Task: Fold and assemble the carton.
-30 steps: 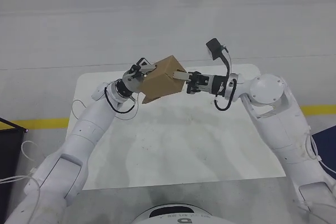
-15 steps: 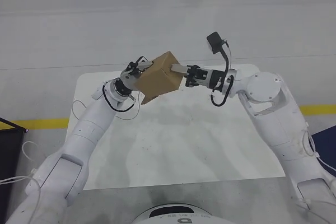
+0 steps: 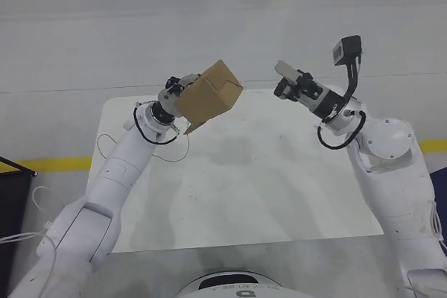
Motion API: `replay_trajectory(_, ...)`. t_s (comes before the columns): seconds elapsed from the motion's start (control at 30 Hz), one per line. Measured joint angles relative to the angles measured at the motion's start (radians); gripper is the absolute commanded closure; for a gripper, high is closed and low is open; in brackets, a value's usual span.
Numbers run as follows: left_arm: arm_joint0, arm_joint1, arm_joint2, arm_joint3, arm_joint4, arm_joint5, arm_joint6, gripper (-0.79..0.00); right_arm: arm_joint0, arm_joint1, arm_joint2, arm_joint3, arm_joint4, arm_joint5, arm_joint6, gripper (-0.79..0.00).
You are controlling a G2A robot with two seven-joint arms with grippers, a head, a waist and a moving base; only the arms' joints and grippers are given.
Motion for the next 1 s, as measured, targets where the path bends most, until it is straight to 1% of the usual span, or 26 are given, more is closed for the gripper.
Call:
replay_trajectory(0.1,-0.054,0.009,0.034,0.029,0.164,-0.055,0.0,0.0,-0.078,0.007,0.072,-0.018,0.004,-0.039,-0.03,-0.785)
replay_trajectory(0.17,-0.096,0.018,0.07,0.051,0.307,-0.09,0.0,0.0,-0.137,0.01,0.122,-0.031,0.013,-0.063,-0.054,-0.785)
replay_trajectory(0.23,-0.138,0.025,0.123,0.065,0.465,-0.109,0.0,0.0,-0.195,0.013,0.167,-0.043,0.024,-0.086,-0.07,-0.785)
replay_trajectory(0.3,-0.173,0.027,0.176,0.066,0.601,-0.108,0.0,0.0,-0.241,0.014,0.199,-0.049,0.036,-0.104,-0.079,-0.785)
replay_trajectory(0.43,-0.244,0.017,0.308,0.051,0.888,-0.103,0.0,0.0,-0.323,0.014,0.241,-0.052,0.065,-0.143,-0.087,-0.785)
replay_trajectory(0.57,-0.277,-0.01,0.419,0.028,1.054,-0.07,0.0,0.0,-0.362,0.012,0.245,-0.047,0.087,-0.164,-0.088,-0.785)
replay_trajectory(0.6,-0.283,-0.017,0.447,0.025,1.089,-0.058,0.0,-0.028,-0.368,0.011,0.245,-0.046,0.089,-0.167,-0.088,-0.785)
replay_trajectory(0.63,-0.291,-0.027,0.483,0.021,1.133,-0.05,0.0,-0.163,-0.374,0.01,0.244,-0.045,0.092,-0.172,-0.087,-0.785)
replay_trajectory(0.67,-0.297,-0.035,0.505,0.023,1.162,-0.047,0.0,-0.342,-0.379,0.01,0.243,-0.045,0.092,-0.175,-0.087,-0.785)
replay_trajectory(0.7,-0.303,-0.044,0.524,0.029,1.186,-0.041,0.001,-0.65,-0.384,0.01,0.242,-0.045,0.092,-0.177,-0.087,-0.785)
replay_trajectory(0.73,-0.31,-0.055,0.541,0.04,1.21,-0.032,0.006,-0.785,-0.391,0.009,0.24,-0.046,0.091,-0.18,-0.088,-0.785)
replay_trajectory(0.8,-0.316,-0.073,0.546,0.056,1.21,-0.024,0.019,-0.785,-0.402,0.008,0.234,-0.049,0.089,-0.186,-0.089,-0.785)
replay_trajectory(0.93,-0.322,-0.107,0.511,0.111,1.11,-0.023,0.047,-0.785,-0.428,0.004,0.215,-0.048,0.096,-0.215,-0.086,-0.785)
replay_trajectory(1.0,-0.326,-0.118,0.492,0.139,1.061,-0.023,0.047,-0.785,-0.435,0.003,0.204,-0.044,0.096,-0.226,-0.074,-0.785)
